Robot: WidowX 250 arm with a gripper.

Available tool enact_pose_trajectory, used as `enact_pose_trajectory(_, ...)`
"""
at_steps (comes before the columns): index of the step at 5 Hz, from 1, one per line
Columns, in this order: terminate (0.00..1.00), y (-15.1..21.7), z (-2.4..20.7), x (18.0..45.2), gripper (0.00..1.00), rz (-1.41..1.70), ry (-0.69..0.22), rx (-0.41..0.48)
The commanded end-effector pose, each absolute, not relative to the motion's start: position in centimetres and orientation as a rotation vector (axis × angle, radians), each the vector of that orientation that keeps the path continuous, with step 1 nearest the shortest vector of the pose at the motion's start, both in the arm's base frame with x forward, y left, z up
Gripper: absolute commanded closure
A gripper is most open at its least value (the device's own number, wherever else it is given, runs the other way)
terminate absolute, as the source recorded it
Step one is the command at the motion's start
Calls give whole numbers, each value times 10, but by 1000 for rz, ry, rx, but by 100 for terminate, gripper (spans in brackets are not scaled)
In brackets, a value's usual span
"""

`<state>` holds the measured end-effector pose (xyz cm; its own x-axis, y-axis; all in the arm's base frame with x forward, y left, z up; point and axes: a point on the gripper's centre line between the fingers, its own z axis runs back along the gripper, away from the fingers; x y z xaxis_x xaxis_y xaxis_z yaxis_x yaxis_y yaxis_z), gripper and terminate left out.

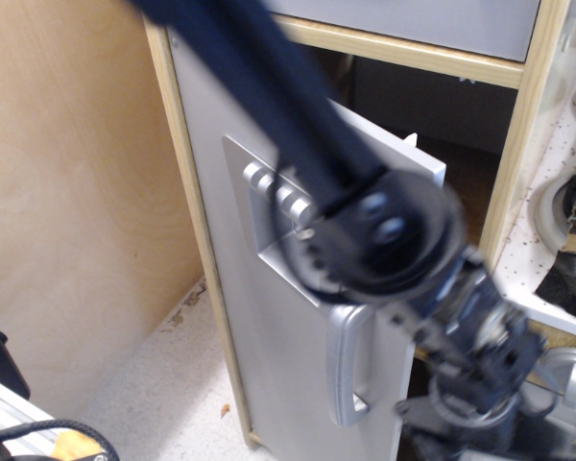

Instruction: Open fridge

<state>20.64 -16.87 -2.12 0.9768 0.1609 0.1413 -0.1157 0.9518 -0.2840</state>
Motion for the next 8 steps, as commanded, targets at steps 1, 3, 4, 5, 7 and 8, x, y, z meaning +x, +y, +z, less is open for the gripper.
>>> enact_pose_trajectory(1,0,-207,11,260,0,-8,-223,-354)
enact_pose_trajectory(3,0,-196,51,287,0,-50,-204,-226)
enact_pose_trajectory(4,0,-182,58,281,0,-18,-208,-109)
enact_pose_trajectory(5,0,-163,65,275,0,-2,-182,-47)
enact_pose_trajectory(7,0,-115,75,266,0,-37,-128,1)
enact_pose_trajectory(8,0,-103,80,259,0,-15,-114,16)
